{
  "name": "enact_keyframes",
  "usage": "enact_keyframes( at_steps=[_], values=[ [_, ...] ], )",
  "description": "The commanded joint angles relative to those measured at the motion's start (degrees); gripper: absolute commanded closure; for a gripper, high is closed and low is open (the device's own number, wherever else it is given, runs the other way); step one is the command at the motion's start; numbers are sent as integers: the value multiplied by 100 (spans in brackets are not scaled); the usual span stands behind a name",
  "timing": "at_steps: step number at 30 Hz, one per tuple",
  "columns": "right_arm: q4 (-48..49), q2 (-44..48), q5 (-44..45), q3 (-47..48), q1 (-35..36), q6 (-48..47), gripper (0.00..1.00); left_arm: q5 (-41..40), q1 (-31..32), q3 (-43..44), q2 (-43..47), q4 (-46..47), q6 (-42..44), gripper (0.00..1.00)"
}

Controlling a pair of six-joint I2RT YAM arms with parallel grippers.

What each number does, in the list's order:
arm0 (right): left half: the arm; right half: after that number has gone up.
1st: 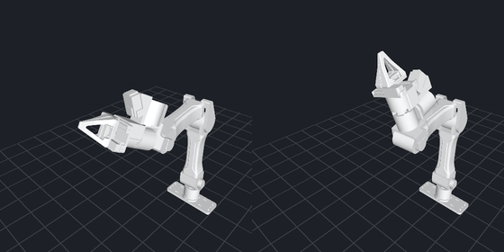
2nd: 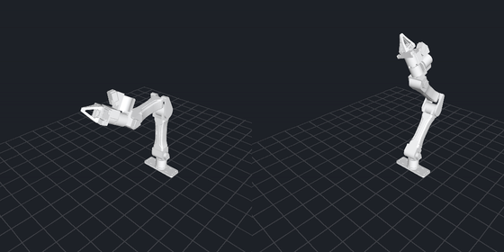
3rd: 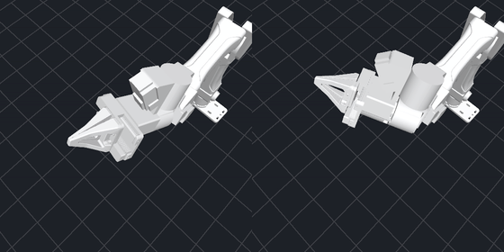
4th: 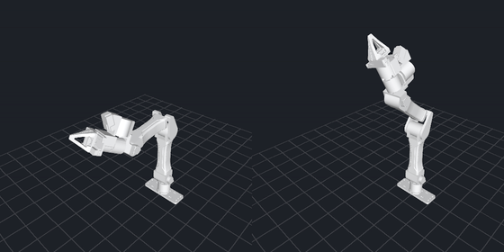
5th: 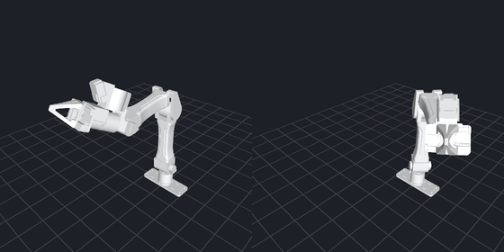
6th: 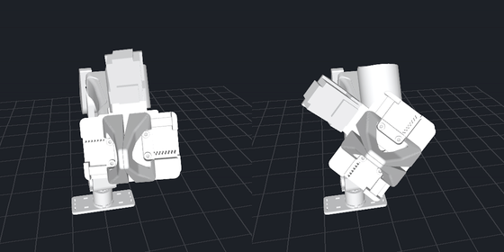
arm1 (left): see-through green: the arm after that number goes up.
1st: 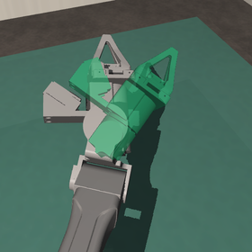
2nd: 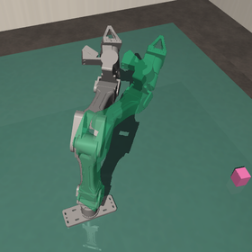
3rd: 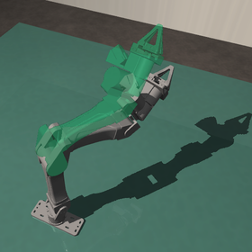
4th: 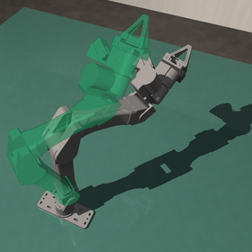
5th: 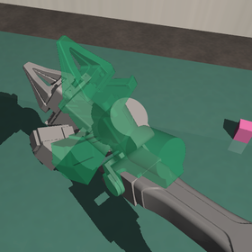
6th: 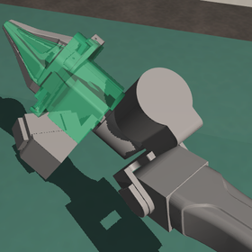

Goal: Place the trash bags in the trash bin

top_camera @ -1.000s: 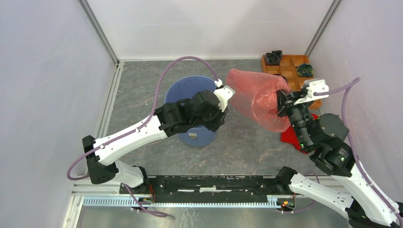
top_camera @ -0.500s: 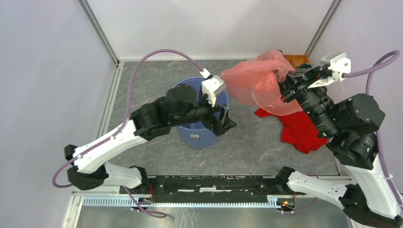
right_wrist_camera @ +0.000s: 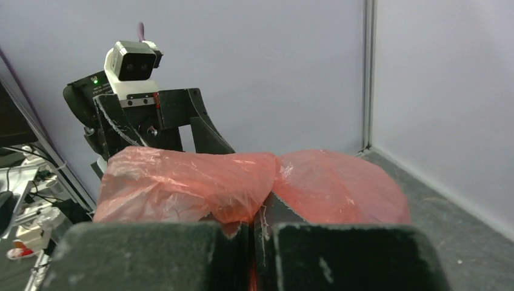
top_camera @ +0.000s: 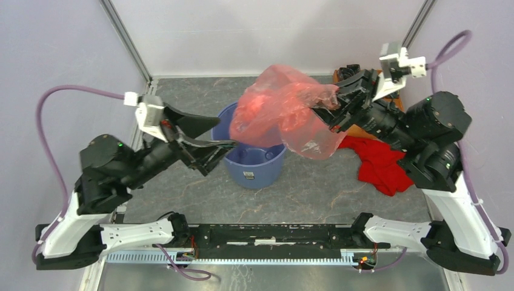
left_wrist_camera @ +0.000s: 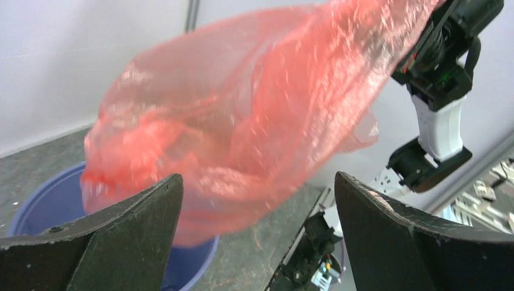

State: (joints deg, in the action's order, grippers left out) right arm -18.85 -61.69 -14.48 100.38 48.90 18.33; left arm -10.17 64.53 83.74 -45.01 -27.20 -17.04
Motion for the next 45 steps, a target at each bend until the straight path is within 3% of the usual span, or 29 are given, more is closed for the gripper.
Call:
enact_keyframes(
  at_steps=[1, 5, 9, 15, 20, 25, 28, 31, 35, 39, 45],
  values=[
    [206, -55, 149, -50, 5, 747, 99, -971, 20, -151, -223, -130, -594, 0],
    [205, -82, 1006, -288, 11, 603, 99, -1308, 22, -94, -826, -140, -927, 1],
    [-113, -351, 1754, -21, 6, 129, 99, -2013, 13, 511, -1818, -596, -730, 10],
    [-90, -651, 1981, 82, 5, -230, 99, -3038, -114, 537, -2177, -612, -519, 7],
    [195, -981, 1272, -255, 8, 16, 99, -3074, -376, 245, -1949, -1100, -621, 0],
    [105, -1305, 1041, -284, 3, 19, 99, -2875, -380, -205, -1467, -1951, -1013, 0],
    [384, -1418, 506, -494, 5, 476, 99, -3205, -382, -633, -910, -2544, -1602, 1],
    [760, -1547, -98, -730, 5, 1179, 99, -3417, -386, -1176, -250, -2556, -1965, 1],
    [2134, -1451, -700, -1400, 6, 2104, 99, -3848, -382, -1504, -36, -2684, -2551, 16],
    [2206, -1742, -1148, -789, 5, 2495, 99, -3697, -382, -1830, -85, -2264, -2667, 17],
    [2234, -1423, -775, -1041, 5, 2571, 99, -3670, -383, -2044, -236, -1948, -2665, 25]
  ],
)
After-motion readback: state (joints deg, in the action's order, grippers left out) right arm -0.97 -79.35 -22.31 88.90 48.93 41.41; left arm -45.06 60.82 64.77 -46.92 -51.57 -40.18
